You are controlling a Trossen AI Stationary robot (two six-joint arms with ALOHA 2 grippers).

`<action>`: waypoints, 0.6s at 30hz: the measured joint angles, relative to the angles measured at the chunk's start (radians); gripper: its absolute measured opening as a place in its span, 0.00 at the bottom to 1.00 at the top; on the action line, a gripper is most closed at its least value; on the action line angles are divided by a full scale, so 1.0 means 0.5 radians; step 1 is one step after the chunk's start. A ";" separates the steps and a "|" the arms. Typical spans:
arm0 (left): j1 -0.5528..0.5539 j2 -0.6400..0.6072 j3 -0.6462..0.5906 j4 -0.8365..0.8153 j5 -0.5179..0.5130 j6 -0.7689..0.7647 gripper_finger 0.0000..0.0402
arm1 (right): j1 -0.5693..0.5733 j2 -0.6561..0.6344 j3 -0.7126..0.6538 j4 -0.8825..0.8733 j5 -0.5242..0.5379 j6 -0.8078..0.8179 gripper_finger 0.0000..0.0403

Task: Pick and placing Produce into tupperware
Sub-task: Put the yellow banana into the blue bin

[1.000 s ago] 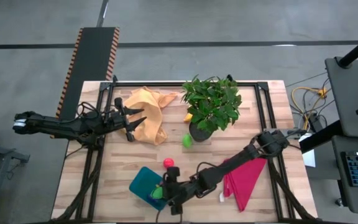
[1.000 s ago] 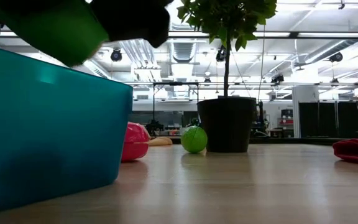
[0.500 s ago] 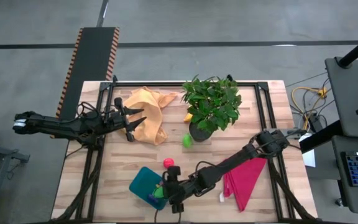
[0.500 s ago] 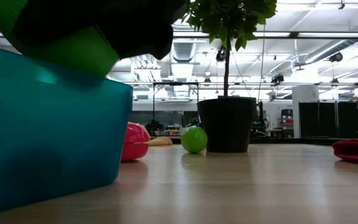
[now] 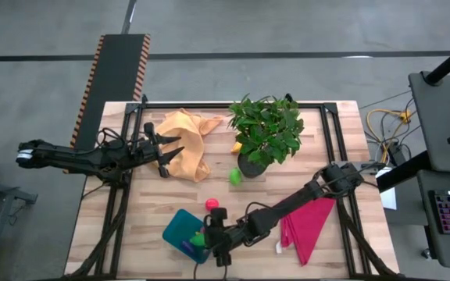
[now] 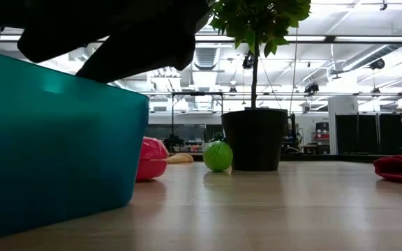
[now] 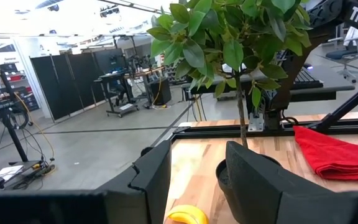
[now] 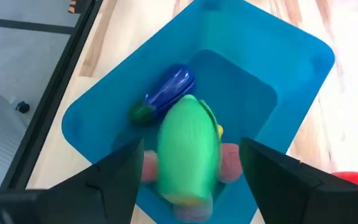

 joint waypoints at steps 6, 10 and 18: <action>-0.001 0.000 0.000 0.000 0.000 0.000 0.35 | 0.001 -0.135 -0.001 -0.039 0.001 -0.076 0.58; 0.000 0.000 0.000 -0.003 0.000 0.000 0.35 | 0.024 -0.265 -0.001 -0.156 -0.006 -0.192 0.54; -0.001 0.000 0.000 -0.035 0.000 -0.003 0.35 | 0.126 -0.686 -0.337 -0.194 -0.012 -0.226 0.50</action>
